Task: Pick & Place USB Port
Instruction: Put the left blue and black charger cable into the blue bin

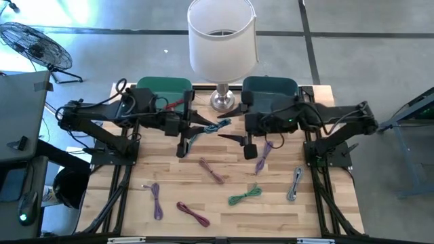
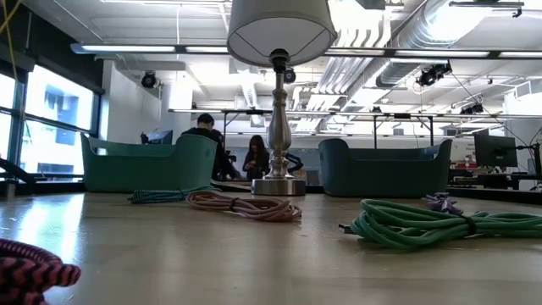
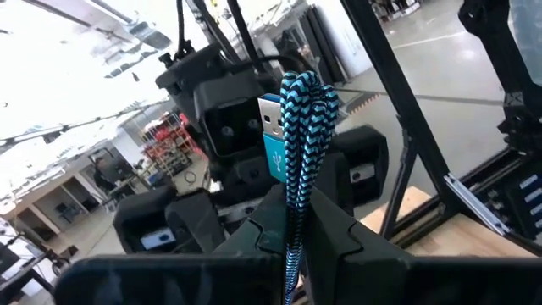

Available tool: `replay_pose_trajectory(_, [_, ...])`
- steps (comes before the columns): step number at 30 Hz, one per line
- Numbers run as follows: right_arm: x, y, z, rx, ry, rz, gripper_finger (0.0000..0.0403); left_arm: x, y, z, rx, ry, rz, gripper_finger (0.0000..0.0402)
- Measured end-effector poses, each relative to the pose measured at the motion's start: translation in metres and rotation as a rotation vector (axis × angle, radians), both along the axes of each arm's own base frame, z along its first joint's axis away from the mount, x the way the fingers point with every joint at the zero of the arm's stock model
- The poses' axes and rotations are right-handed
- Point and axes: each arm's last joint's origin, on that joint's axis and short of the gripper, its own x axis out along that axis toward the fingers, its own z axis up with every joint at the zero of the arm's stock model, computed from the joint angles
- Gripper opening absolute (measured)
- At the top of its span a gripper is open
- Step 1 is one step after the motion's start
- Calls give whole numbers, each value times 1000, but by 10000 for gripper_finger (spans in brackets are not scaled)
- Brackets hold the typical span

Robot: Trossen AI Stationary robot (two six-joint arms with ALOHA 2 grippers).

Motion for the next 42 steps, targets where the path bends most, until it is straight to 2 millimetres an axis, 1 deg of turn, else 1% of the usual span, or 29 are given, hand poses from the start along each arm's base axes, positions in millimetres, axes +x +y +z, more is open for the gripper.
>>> replay_pose_trajectory(3, [1,-1,1,-38,-13,-12,226,2,0,-1,-3,7,0,13])
replay_pose_trajectory(6, [0,-1,2,-66,-19,-32,187,2,0,-2,-3,8,0,13])
replay_pose_trajectory(8, [-1,-2,3,-68,-20,-41,141,2,0,-1,-4,1,4,13])
replay_pose_trajectory(11, [-4,-2,2,-101,2,-45,44,2,3,-1,-6,2,24,13])
replay_pose_trajectory(12, [-4,-2,2,-120,7,-45,27,2,5,-1,-8,5,27,16])
replay_pose_trajectory(13, [-4,-2,1,-135,10,-51,21,2,5,-1,-13,9,25,22])
replay_pose_trajectory(15, [-4,-2,2,-140,11,-65,25,3,6,-1,-32,12,32,38])
replay_pose_trajectory(18, [-5,-2,0,-157,26,-88,16,3,7,-1,-35,11,38,64])
replay_pose_trajectory(22, [-8,-3,1,-186,33,-138,16,1,7,1,-38,4,40,86])
replay_pose_trajectory(25, [-14,-4,4,-207,45,-187,16,-5,7,11,-40,-20,8,97])
replay_pose_trajectory(27, [-22,-5,5,-221,66,-235,16,-17,8,23,-39,-33,-10,104])
replay_pose_trajectory(29, [-32,-8,8,-235,90,-294,15,-30,9,35,-36,-30,-11,110])
replay_pose_trajectory(32, [-51,-11,9,-251,144,-390,15,-42,11,43,-27,29,-5,121])
replay_pose_trajectory(35, [-74,-16,4,-248,251,-516,15,-47,13,44,-14,92,43,130])
replay_pose_trajectory(39, [-106,-25,-10,-179,407,-659,15,-52,15,44,20,138,101,135])
replay_pose_trajectory(42, [-124,-35,-19,-133,510,-743,15,-52,17,42,88,163,174,136])
